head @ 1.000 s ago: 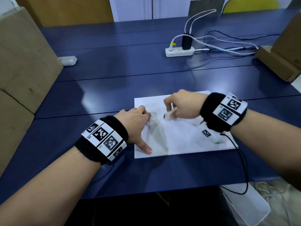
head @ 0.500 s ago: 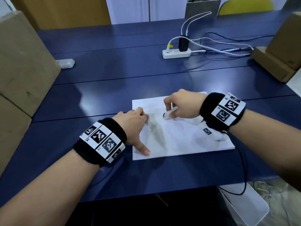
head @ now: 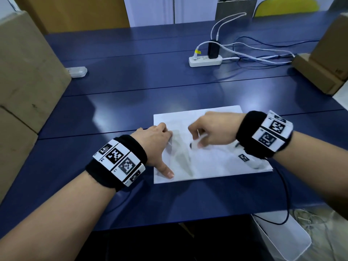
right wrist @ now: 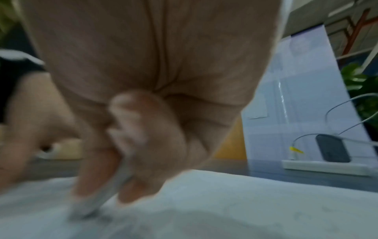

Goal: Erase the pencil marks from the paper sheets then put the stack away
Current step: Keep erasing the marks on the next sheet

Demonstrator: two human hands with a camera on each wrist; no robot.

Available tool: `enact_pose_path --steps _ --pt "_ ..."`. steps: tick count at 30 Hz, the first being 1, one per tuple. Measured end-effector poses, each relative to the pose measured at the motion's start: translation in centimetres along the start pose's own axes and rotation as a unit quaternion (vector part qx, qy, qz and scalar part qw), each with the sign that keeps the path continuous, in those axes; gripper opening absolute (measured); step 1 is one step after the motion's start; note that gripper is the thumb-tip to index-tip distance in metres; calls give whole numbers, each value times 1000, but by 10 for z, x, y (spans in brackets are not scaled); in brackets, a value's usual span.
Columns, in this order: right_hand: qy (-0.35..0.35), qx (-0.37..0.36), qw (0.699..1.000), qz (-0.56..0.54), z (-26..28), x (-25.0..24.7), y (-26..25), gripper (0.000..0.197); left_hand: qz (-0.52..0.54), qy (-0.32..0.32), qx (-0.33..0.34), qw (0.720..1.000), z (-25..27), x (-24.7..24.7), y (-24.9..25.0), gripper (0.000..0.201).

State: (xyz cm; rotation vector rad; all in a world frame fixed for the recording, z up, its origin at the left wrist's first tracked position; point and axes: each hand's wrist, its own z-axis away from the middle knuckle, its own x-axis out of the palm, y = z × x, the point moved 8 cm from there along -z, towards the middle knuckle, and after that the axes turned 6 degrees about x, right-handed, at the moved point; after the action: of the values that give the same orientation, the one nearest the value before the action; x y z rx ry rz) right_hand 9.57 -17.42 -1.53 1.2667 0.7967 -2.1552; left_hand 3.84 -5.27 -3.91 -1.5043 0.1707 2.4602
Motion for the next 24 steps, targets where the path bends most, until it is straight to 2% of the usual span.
enact_pose_path --steps 2,3,5,8,10,11,13,15,16,21,22,24 --pt "-80 -31 996 8 10 19 -12 15 1 -2 0 1000 -1 1 0 121" --pt "-93 -35 995 13 12 22 -15 15 1 -4 0 1000 -1 1 0 122" --pt "-43 -23 999 24 5 11 -12 15 1 -4 0 1000 -1 1 0 121" --pt "69 59 996 15 -8 -16 10 18 5 -3 1 1000 1 0 0 117" --pt "76 60 995 -1 -11 -16 15 19 9 0 0 1000 2 -1 0 117" --pt "53 34 998 -10 -9 -11 12 18 12 2 1 1000 1 -1 -1 118" --pt "-40 -25 999 -15 -1 9 -4 17 21 6 3 1000 1 0 -2 124" --pt "-114 -42 993 -10 5 26 -12 15 31 3 6 999 1 2 -2 128" --pt "-112 -38 993 -9 4 27 -12 15 34 1 7 999 1 2 -1 128" --pt "37 72 997 -14 -16 -15 21 16 47 17 6 999 1 3 -1 116" --pt "46 70 996 -12 -15 -17 22 17 48 21 4 999 1 4 -2 114" --pt "6 20 1000 -15 -8 -6 12 16 42 24 -1 999 1 4 -2 112"
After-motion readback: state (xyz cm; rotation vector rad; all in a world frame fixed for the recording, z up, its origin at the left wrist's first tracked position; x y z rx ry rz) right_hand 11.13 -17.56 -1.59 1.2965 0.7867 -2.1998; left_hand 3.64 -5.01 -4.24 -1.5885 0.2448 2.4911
